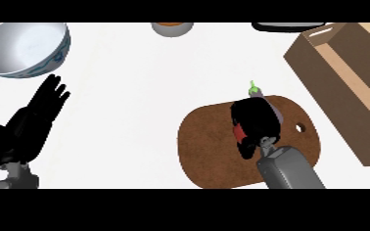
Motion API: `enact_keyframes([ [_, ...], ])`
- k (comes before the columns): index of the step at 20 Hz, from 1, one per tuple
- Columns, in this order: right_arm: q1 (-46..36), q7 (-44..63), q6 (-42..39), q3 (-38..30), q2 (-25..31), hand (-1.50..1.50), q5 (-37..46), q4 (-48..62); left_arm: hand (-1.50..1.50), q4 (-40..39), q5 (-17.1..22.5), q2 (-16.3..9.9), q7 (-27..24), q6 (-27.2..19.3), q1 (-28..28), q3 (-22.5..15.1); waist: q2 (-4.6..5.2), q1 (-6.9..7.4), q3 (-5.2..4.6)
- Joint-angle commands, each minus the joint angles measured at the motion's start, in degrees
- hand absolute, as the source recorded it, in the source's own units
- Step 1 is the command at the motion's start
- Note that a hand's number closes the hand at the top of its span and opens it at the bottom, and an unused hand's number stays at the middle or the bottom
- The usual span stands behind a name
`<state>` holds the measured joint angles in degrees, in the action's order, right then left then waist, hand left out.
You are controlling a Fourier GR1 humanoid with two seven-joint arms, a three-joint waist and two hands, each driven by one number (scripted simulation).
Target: Pick the bell pepper from the cutting board and place it in the cardboard box
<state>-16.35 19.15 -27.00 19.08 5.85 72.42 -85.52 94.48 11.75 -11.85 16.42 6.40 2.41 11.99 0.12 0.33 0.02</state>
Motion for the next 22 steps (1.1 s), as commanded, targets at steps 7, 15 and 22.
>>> enact_keyframes([
  [7,-17.3,7.0,6.4,-22.3,-0.7,1.5,-6.1,19.0,0.0,-3.4,0.9,-2.0,-1.5,2.2,1.9,1.8,0.16,0.45,-0.02],
  [15,-19.4,9.9,3.6,-19.4,0.1,1.5,-5.5,3.2,0.0,0.8,1.3,-1.0,1.9,0.8,0.1,1.5,-0.4,-0.44,-0.03],
  [22,-24.2,19.5,3.6,-19.0,-0.3,1.5,-0.7,-10.3,0.0,-0.6,-0.8,0.8,-1.2,-0.4,-0.1,0.6,-0.49,-0.93,-0.07],
])
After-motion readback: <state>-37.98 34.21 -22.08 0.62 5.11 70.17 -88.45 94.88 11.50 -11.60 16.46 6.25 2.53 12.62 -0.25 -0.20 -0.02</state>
